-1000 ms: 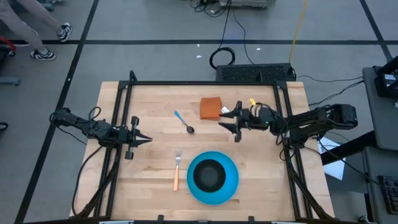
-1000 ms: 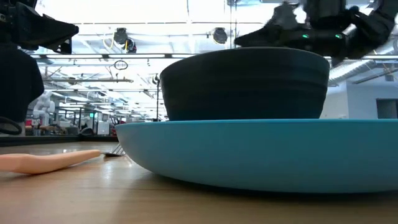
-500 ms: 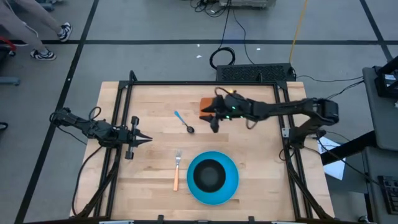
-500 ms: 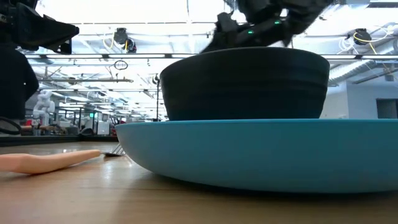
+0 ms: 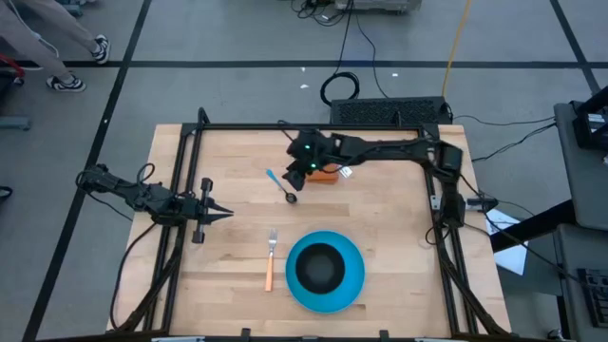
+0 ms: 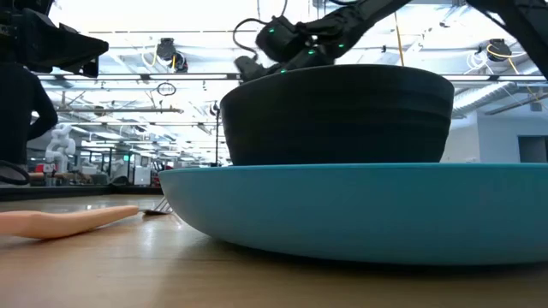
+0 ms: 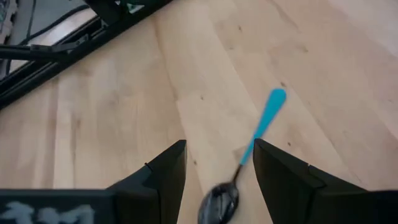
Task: Set table place
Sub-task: Put the blue spoon into the black bowl on the blue plate
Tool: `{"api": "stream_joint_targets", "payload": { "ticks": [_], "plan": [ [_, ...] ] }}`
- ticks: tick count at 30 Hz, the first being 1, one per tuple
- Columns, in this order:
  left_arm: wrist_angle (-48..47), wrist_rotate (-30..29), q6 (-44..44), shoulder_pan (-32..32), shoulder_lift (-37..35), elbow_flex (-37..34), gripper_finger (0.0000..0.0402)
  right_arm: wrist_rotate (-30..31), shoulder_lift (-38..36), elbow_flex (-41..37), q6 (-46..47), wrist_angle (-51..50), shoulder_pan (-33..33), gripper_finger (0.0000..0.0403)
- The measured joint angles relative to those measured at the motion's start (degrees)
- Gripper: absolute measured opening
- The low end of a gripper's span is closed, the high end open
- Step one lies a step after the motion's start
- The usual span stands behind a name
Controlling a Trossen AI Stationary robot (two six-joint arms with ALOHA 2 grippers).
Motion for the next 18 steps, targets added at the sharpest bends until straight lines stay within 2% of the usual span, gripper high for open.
{"api": "stream_joint_targets", "payload": {
  "ticks": [10,15,18],
  "plan": [
    [0.1,0.0,2.0,0.0,0.0,0.0,0.0031,0.7,9.4,16.7,-0.2,-13.3,2.0,0.0173],
    [0.1,0.0,1.8,0.0,0.0,0.0,0.0031,7.7,15.1,26.6,-2.1,-24.8,3.5,0.0173],
    [0.1,0.0,1.6,0.0,0.0,0.0,0.0031,9.4,17.9,30.4,-2.4,-29.0,3.9,0.0173]
  ]
}}
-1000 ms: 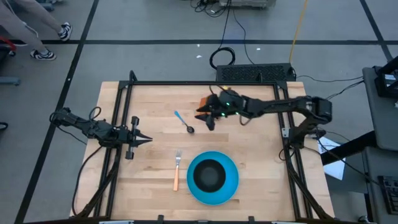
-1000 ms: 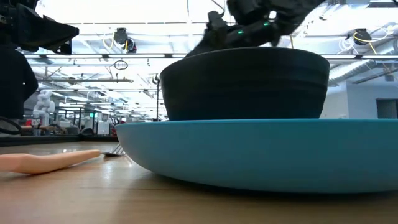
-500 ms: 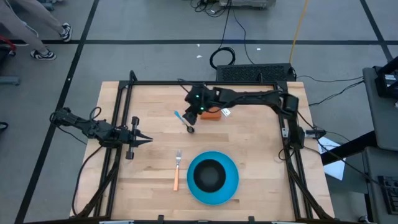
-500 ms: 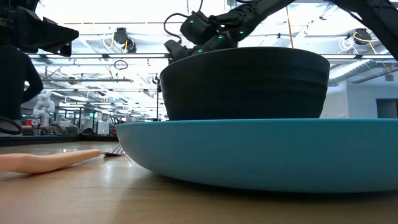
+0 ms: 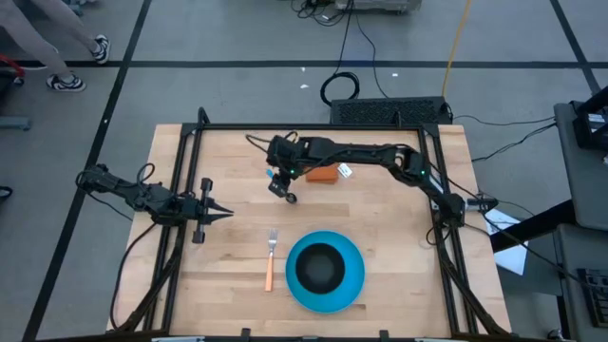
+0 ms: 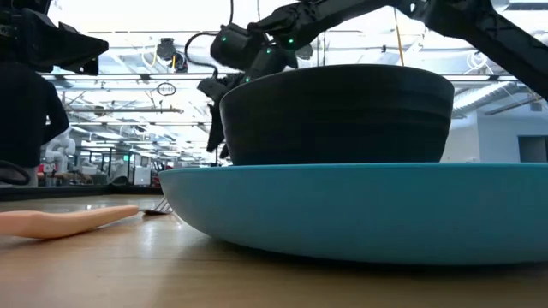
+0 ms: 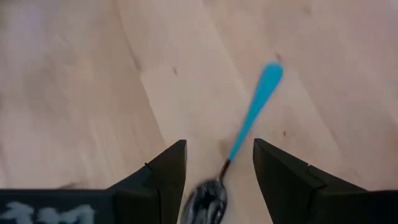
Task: Set table place
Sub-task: Put the blue spoon into the black bowl on the blue plate
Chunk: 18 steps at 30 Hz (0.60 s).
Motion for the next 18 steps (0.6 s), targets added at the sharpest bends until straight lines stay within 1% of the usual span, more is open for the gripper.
{"api": "stream_joint_targets", "payload": {
  "ticks": [8,13,18],
  "plan": [
    [0.1,0.0,0.7,0.0,0.0,0.0,0.0031,0.1,3.6,1.0,1.1,-1.3,-0.2,0.0173],
    [0.0,0.0,1.4,0.0,0.0,0.0,0.0031,1.7,4.4,0.9,1.7,-0.8,-0.9,0.0173],
    [0.0,0.0,1.0,0.0,0.0,0.0,0.0031,1.6,5.5,0.9,2.6,-0.7,-1.6,0.0173]
  ]
}}
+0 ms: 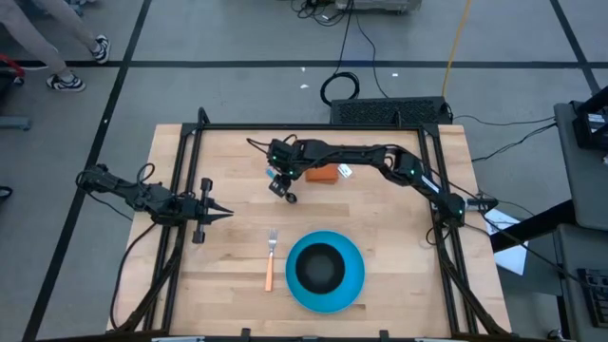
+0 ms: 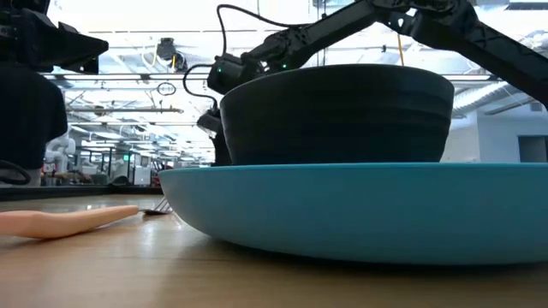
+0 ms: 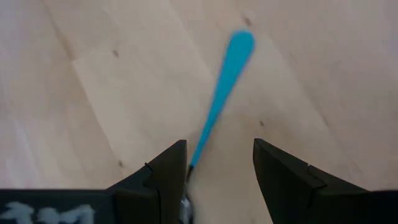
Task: Set table place
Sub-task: Put the blue spoon into the black bowl on the blue plate
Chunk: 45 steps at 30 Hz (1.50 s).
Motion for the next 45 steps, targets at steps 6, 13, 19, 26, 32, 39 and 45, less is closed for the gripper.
{"api": "stream_joint_targets", "payload": {
  "ticks": [6,13,19,26,32,39,45],
  "plan": [
    [0.0,0.0,-0.5,0.0,0.0,0.0,0.0031,-0.2,1.8,0.0,-0.4,-0.7,0.5,0.0173],
    [0.1,0.0,-0.5,0.0,0.0,0.0,0.0031,-0.3,2.3,-0.1,-0.6,-1.7,0.7,0.0173],
    [0.0,0.0,-0.6,0.0,0.0,0.0,0.0031,-0.3,2.3,-0.1,-2.1,-1.7,1.6,0.0173],
    [0.0,0.0,-0.7,0.0,0.0,0.0,0.0031,-0.2,2.3,-1.2,-4.2,-0.8,2.4,0.0173],
    [0.1,0.0,-1.0,0.0,0.0,0.0,0.0031,-0.1,1.8,-4.5,-6.9,1.2,2.4,0.0137],
    [0.1,0.0,-1.1,0.0,0.0,0.0,0.0031,-0.1,1.8,-5.0,-9.5,2.7,2.3,0.0041],
    [0.0,0.0,-1.1,0.0,0.0,0.0,0.0031,-1.7,1.8,-5.1,-11.9,3.3,2.2,0.001]
  ]
}}
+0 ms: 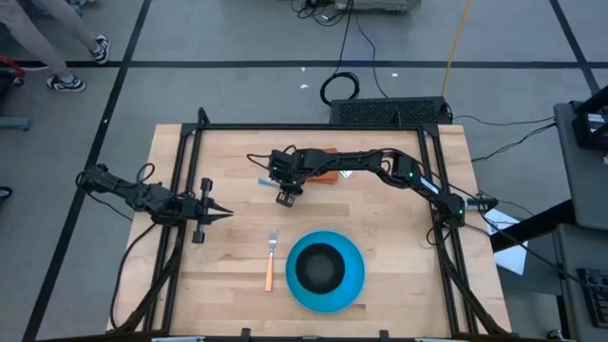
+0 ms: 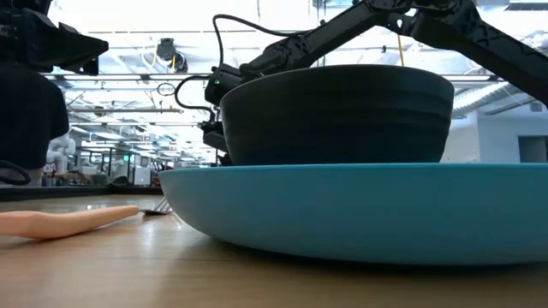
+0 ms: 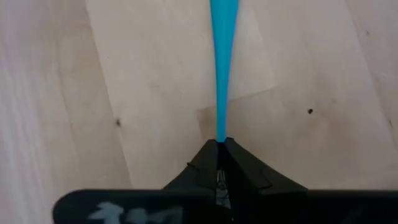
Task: Set table place
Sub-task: Put the blue spoon into the black bowl on the blue plate
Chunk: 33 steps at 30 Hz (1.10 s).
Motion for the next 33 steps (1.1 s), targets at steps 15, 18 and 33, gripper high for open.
{"api": "stream_joint_targets", "payload": {
  "ticks": [15,18,33],
  "plan": [
    [0.0,0.0,0.0,0.0,0.0,0.0,0.0031,-2.2,-4.2,4.0,-2.8,2.9,2.2,0.0002],
    [-0.1,0.0,0.0,0.0,0.0,0.0,0.0031,-1.8,-7.2,4.0,-4.0,2.8,3.4,0.0001],
    [-0.5,0.0,-0.2,0.0,0.0,0.0,0.0031,1.6,-24.3,-0.5,-8.2,-2.7,12.4,0.0]
  ]
}}
